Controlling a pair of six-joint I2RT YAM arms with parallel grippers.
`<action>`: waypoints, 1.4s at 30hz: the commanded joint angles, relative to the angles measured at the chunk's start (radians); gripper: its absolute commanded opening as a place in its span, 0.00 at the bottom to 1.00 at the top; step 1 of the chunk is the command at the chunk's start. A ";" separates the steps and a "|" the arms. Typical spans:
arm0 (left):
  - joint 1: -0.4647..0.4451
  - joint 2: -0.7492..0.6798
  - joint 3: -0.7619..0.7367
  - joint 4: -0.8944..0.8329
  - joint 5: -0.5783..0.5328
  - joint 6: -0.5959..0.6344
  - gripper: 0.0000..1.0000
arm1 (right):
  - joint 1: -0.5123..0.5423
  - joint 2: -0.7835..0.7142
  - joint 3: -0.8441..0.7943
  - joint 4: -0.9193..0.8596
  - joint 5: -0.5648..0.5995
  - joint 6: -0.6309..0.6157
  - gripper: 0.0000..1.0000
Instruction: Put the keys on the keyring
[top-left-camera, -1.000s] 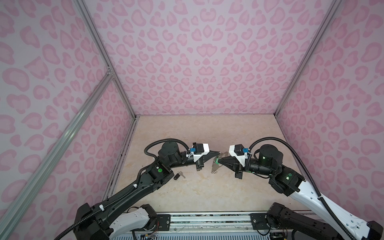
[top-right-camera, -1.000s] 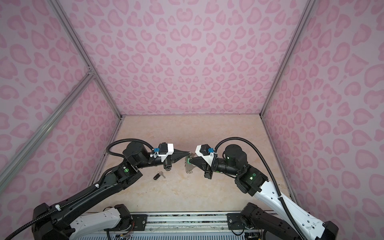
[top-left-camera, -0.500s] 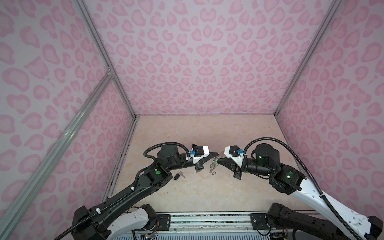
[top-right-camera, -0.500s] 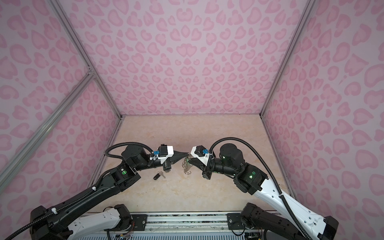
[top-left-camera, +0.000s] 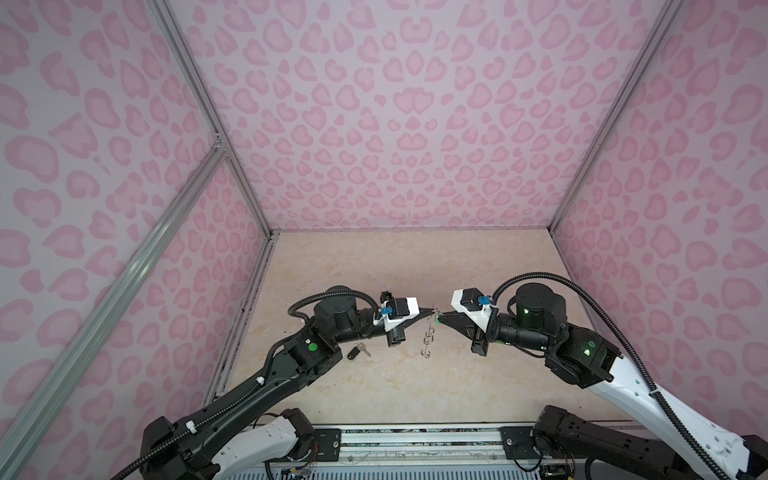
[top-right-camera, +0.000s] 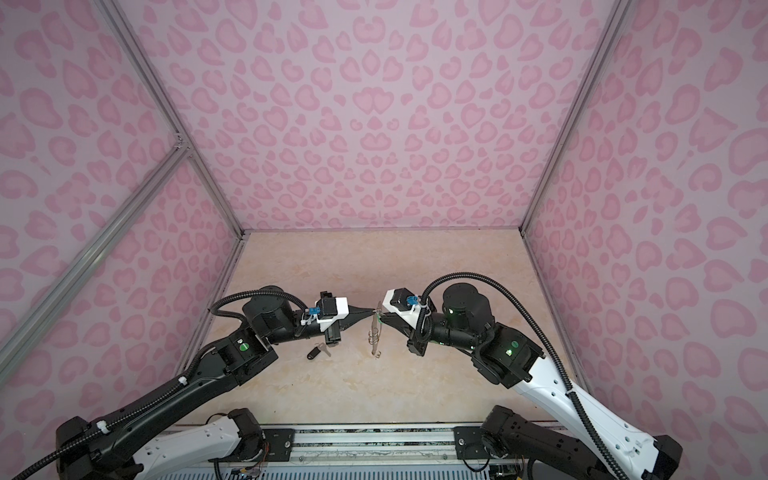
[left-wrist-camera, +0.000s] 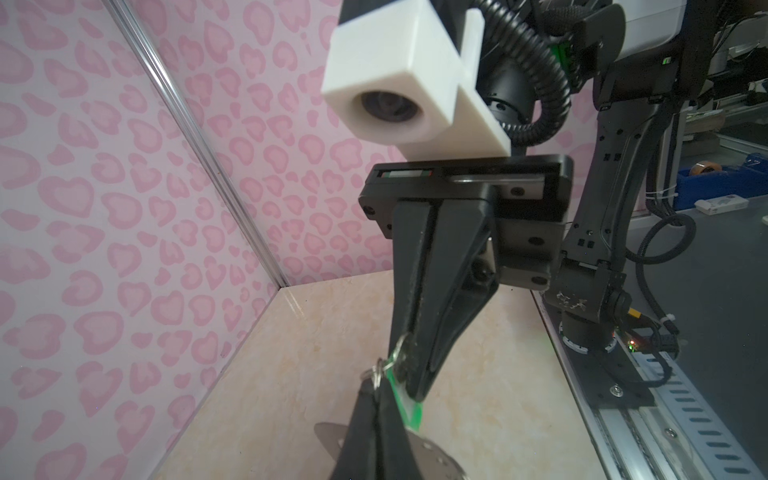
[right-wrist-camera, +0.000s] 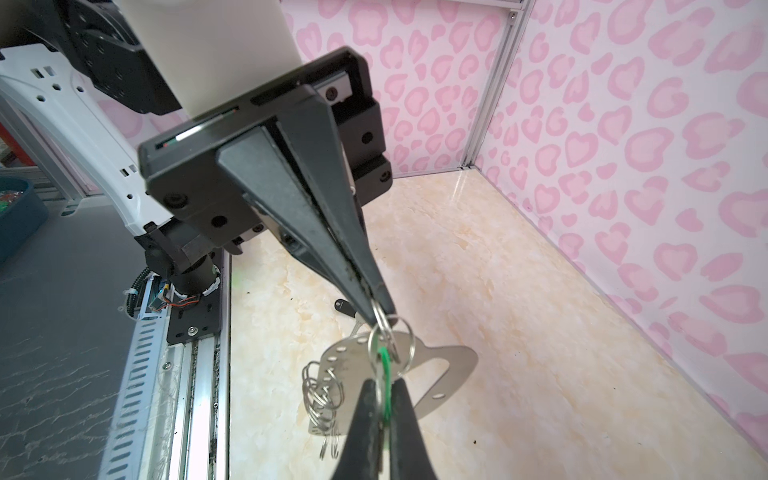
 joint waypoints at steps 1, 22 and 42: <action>-0.001 -0.014 0.009 -0.048 -0.009 0.041 0.03 | 0.002 0.015 0.024 -0.066 0.030 -0.039 0.00; 0.082 -0.069 -0.093 -0.082 -0.150 -0.017 0.33 | -0.012 0.234 0.143 -0.251 0.054 -0.198 0.00; 0.214 -0.353 -0.251 -0.245 -0.577 -0.278 0.42 | -0.090 0.658 0.286 -0.298 -0.124 -0.303 0.00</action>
